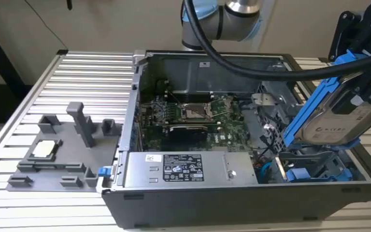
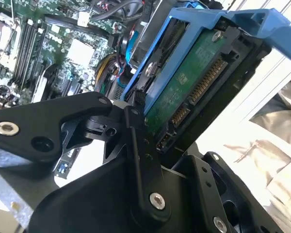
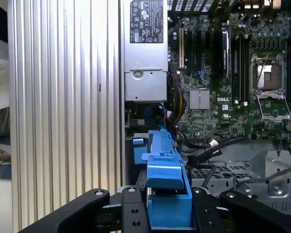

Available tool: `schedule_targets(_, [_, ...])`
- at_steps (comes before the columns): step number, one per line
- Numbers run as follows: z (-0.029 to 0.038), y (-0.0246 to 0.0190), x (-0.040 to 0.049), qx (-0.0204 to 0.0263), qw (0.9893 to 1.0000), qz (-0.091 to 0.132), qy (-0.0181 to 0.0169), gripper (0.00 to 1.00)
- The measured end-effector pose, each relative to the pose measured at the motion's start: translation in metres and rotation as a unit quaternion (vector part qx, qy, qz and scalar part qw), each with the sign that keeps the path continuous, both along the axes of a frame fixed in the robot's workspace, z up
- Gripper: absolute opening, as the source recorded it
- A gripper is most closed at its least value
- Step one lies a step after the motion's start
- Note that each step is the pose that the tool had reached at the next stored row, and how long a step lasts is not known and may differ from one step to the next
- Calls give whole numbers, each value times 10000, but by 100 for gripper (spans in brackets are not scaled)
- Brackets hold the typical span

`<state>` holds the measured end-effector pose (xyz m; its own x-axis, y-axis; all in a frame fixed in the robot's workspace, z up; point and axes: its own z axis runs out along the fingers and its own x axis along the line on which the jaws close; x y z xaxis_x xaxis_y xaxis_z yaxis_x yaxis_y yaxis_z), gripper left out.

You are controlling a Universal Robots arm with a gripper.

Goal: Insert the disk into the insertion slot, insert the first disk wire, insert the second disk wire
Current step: 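Insert the disk into the insertion slot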

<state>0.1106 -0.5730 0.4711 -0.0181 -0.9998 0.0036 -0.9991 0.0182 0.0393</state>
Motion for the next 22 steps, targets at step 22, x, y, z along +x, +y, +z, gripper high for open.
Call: schedule_targets(22, [-177,-6,51,0,10000,0,0,33])
